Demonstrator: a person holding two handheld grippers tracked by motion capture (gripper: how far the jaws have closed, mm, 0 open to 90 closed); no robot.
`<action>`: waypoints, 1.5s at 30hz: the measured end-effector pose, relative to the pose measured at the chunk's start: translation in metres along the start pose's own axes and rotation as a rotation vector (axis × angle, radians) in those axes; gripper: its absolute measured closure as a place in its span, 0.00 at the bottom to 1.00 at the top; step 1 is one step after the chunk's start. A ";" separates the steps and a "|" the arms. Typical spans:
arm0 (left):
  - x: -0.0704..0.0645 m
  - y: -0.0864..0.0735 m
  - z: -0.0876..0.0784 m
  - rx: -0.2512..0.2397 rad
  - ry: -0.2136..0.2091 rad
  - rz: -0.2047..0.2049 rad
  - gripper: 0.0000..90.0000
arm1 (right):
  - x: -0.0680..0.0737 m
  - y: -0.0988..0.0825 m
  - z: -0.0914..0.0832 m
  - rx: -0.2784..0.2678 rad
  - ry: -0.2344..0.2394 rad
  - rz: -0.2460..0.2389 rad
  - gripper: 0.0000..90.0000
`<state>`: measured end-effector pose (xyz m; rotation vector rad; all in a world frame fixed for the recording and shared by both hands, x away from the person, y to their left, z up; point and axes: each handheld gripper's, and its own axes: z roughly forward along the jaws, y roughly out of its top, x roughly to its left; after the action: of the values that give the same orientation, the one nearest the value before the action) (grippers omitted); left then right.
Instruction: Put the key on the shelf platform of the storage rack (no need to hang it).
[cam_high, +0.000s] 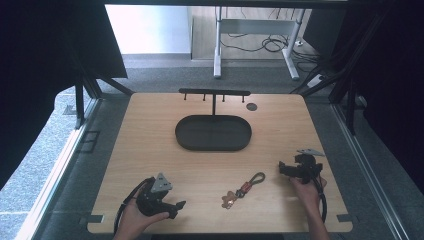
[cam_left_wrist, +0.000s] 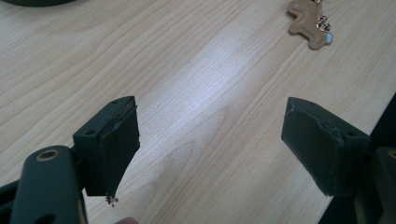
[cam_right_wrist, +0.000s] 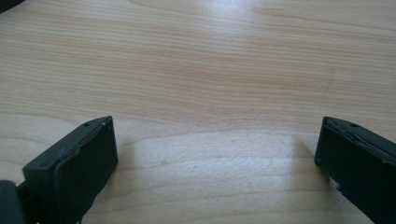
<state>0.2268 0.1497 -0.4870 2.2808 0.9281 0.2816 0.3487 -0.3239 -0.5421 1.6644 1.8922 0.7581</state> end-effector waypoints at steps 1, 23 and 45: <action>0.000 0.000 0.000 0.001 0.001 -0.001 0.22 | 0.002 -0.003 -0.003 -0.001 0.004 -0.006 0.00; -0.002 0.000 -0.018 -0.060 0.002 0.021 0.22 | 0.012 -0.036 -0.073 0.015 0.303 -0.187 0.95; 0.003 -0.002 -0.010 -0.034 0.002 0.013 0.22 | 0.075 -0.012 -0.042 0.103 0.401 -0.355 1.00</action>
<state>0.2236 0.1572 -0.4803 2.2563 0.9029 0.3029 0.3021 -0.2538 -0.5210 1.2400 2.4544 0.9047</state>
